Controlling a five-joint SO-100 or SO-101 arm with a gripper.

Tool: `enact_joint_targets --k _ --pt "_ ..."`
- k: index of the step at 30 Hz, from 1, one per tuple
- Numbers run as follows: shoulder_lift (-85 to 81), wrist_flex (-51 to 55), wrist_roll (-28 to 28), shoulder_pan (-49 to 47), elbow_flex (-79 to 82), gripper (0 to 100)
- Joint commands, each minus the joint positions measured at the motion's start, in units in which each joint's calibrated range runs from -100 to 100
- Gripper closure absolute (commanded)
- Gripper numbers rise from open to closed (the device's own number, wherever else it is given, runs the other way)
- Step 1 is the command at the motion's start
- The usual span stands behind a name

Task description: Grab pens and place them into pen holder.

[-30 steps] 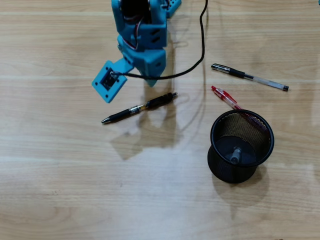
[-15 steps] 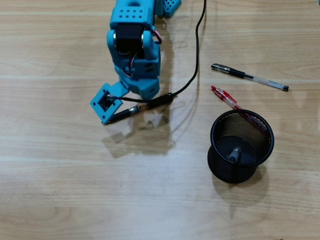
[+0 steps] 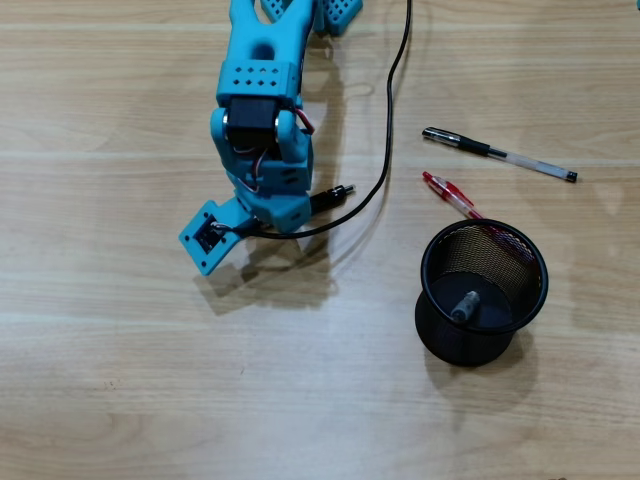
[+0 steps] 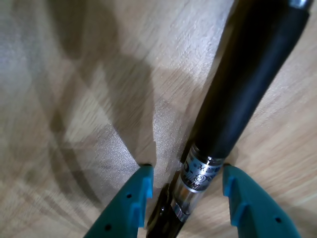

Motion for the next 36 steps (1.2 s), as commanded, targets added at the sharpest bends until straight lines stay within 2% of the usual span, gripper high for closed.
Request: enact_joint_targets --k 1,3,7,18,24,36 --pt "0.45 -0.47 -0.10 0.76 -0.94 83" --pt "0.28 -0.47 -0.05 0.85 -0.94 85" --pt "0.11 -0.10 0.06 0.85 -0.94 99" --pt "-2.19 0.35 2.99 2.22 -2.66 98" --pt "-10.17 0.63 4.92 2.77 -2.38 98" --pt "-30.89 9.47 8.22 0.76 -2.20 98"
